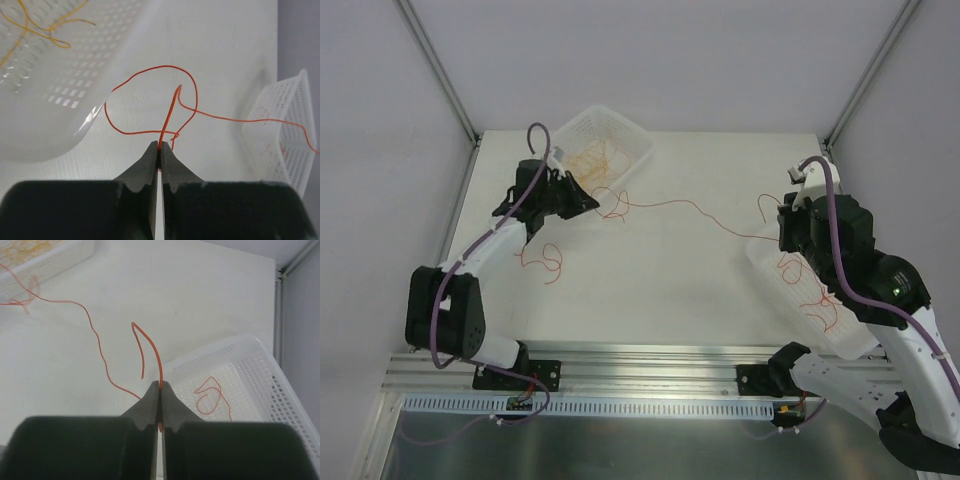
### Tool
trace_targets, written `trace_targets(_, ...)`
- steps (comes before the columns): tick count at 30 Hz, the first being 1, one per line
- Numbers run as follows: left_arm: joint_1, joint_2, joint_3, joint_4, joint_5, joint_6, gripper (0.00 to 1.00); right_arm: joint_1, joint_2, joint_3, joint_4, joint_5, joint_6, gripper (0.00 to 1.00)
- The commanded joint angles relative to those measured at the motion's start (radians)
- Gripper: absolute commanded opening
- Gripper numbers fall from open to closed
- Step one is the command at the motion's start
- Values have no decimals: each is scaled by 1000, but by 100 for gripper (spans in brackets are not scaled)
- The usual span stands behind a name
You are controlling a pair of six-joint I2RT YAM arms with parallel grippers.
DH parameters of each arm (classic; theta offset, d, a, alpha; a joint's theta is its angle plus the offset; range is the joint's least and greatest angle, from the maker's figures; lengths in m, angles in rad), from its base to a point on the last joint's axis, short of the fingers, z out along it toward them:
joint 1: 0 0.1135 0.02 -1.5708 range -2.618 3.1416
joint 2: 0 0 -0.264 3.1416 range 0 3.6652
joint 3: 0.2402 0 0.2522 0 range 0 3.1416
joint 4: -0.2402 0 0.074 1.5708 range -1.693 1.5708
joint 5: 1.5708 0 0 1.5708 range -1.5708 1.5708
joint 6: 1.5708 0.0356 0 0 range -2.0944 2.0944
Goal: Untangle the cables
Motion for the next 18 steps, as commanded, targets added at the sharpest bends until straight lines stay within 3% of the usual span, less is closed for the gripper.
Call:
trace_targets(1,68,-125,-59,44,-26,-153,0,-33,-9,41,-48,167,-26,1)
trace_targets(6,145,-260,-110,52,-97,-233,0,-80,2,18,-71,126,0,1)
trace_targets(8,145,-280,-73,40,-88,-128,0,-104,5,12,-72,105,12,0)
trace_targets(10,142,-267,0,-20,13,-8,0,-124,19,9,-74,37,9,1)
trace_targets(14,95,-262,60,-31,248,112,0,-132,88,0,-60,-226,30,1)
trace_targets(16,60,-270,66,-56,299,148,0,-132,126,-19,-37,-384,70,5)
trace_targets(18,-4,-293,63,-57,296,194,0,-132,187,-65,-3,-488,138,18)
